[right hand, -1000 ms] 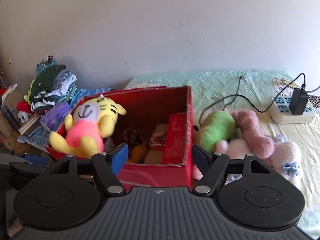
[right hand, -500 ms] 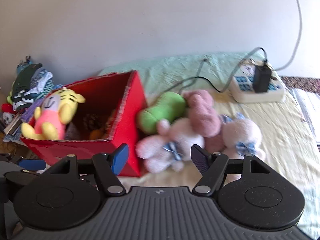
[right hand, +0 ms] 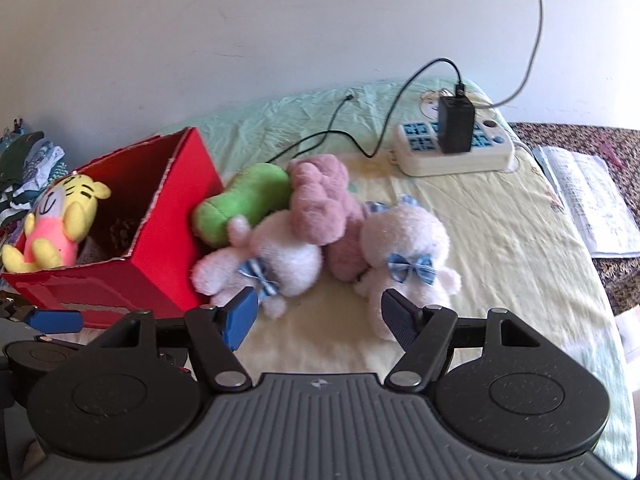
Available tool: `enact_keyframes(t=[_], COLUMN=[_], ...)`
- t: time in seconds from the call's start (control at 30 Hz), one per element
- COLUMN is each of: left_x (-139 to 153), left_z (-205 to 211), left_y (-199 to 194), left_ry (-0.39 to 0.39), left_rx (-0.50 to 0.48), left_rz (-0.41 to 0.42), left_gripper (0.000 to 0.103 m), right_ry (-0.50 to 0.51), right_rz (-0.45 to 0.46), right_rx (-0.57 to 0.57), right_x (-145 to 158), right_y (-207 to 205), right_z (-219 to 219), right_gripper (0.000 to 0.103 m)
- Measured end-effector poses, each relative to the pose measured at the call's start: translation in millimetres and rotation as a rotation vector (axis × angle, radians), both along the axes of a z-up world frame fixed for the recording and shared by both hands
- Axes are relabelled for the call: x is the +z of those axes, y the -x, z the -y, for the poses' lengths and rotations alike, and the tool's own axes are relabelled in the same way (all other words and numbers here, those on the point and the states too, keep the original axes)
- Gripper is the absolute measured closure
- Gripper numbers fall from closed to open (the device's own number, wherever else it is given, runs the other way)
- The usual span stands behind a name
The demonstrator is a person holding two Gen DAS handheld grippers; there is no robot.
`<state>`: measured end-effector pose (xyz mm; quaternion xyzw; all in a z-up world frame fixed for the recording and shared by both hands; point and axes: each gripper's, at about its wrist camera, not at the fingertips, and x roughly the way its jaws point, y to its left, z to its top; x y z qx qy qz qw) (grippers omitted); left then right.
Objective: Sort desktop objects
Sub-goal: 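Withdraw the right gripper from the box back toward the plush pile, then grasp the white bunny with blue plaid bow using the right gripper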
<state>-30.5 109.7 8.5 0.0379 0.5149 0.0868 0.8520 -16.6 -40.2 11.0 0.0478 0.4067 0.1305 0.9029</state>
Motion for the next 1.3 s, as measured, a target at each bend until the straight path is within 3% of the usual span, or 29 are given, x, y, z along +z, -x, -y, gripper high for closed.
enact_keyframes(t=[0.63,0.9,1.0,1.1,1.2,1.3], left_x=[-19,-32,-39,-44,-50,-55], left_z=[41,54,66,77,81,86], left_y=[-17,-26,-31,-42,-55,-63], left_ry=[0.033,0.175,0.199,0.279,0.356,0.348], left_rx=[-0.097,-0.197,-0.261,-0.350,-0.345,-0.326], left_rz=[-0.041,0.001,0.014,0.010,0.016,0.048], left_gripper=[0.001,0.001,0.001,0.001,0.003,0.003], right_ry=[-0.018,-0.062,-0.084,-0.103,-0.128,-0.196], right_rz=[-0.049,-0.094,-0.108,-0.108,-0.117,-0.132], right_rx=[-0.068,-0.110,-0.129,-0.119,-0.099,-0.097], right_x=[-16,-29,-33,-35,-39,-44], right_y=[-10,-25,-35,-44,-54,-65], right_z=[38,65,78,86,91,99], right_gripper=[0.031,0.039,0.041,0.042,0.044,0.045])
